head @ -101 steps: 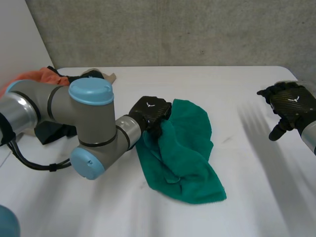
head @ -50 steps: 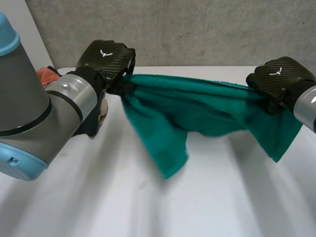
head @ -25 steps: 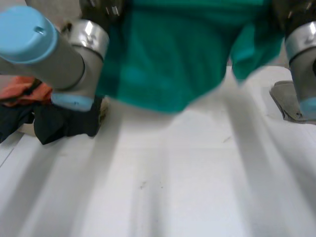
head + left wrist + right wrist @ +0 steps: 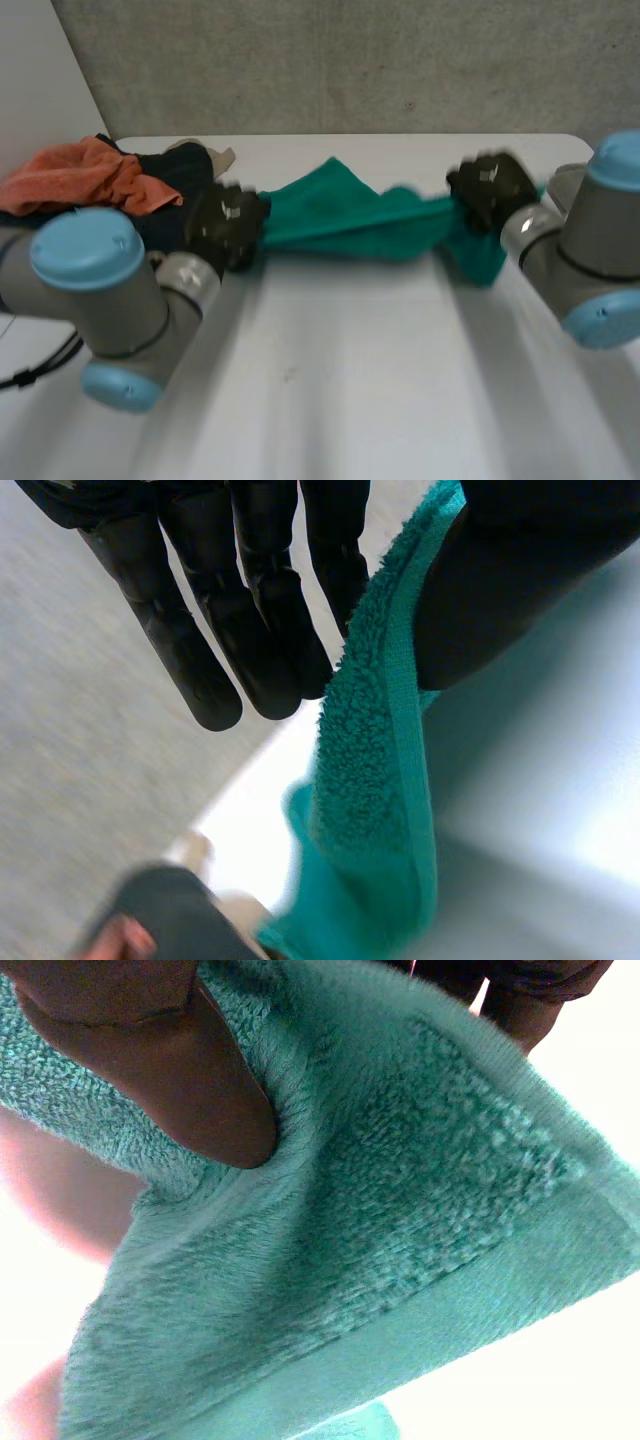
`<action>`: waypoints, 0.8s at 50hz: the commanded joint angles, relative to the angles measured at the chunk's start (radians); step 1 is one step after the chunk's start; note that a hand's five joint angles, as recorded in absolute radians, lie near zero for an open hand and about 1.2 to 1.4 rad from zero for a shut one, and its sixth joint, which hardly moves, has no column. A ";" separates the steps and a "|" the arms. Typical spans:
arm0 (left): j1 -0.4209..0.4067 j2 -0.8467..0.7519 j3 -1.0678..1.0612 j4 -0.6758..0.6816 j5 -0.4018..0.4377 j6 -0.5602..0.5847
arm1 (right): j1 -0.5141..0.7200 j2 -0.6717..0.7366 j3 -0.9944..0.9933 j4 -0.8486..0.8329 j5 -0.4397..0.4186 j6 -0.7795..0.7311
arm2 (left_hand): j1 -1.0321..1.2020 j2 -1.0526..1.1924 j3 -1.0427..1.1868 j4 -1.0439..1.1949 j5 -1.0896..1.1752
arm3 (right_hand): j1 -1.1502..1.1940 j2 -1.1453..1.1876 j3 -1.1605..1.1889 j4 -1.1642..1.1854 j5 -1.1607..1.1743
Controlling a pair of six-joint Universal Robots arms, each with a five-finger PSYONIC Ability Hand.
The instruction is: Fold the laundry.
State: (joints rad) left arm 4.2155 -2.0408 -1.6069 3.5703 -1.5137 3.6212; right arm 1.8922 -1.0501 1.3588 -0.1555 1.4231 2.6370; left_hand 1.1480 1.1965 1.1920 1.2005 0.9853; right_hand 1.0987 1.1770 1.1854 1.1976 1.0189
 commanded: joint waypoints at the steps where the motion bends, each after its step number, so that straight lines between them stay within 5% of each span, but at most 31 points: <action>1: 0.017 -0.038 -0.091 0.018 0.009 -0.015 | -0.012 0.015 0.117 0.037 -0.010 0.001 | -0.179 -0.228 -0.223 -0.232 -0.191 | 0.298 0.219 0.211 0.199 0.203; 3: 0.043 -0.039 -0.091 0.018 0.023 -0.035 | -0.012 0.013 0.128 0.042 -0.010 0.004 | -0.473 -0.521 -0.517 -0.525 -0.485 | 0.298 0.219 0.211 0.199 0.203; 9: 0.139 -0.041 -0.088 0.001 0.153 -0.088 | -0.027 -0.027 0.138 0.048 -0.004 0.009 | -0.682 -0.730 -0.726 -0.734 -0.694 | 0.298 0.219 0.211 0.199 0.203; 21: 0.247 -0.083 -0.058 -0.022 0.286 -0.139 | -0.093 -0.028 0.141 0.040 -0.009 0.009 | -0.656 -0.704 -0.700 -0.708 -0.667 | 0.298 0.219 0.211 0.199 0.203; 40: 0.233 -0.326 0.300 -0.188 0.288 -0.124 | -0.133 0.005 0.128 0.034 -0.009 -0.003 | -0.520 -0.569 -0.564 -0.573 -0.532 | 0.298 0.219 0.211 0.199 0.203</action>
State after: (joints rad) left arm 4.4551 -2.2966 -1.4098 3.4782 -1.2253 3.4831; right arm 1.7492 -1.0574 1.4842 -0.1215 1.4146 2.6346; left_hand 0.5634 0.5564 0.5570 0.5631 0.3896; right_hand 1.0987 1.1770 1.1854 1.1976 1.0189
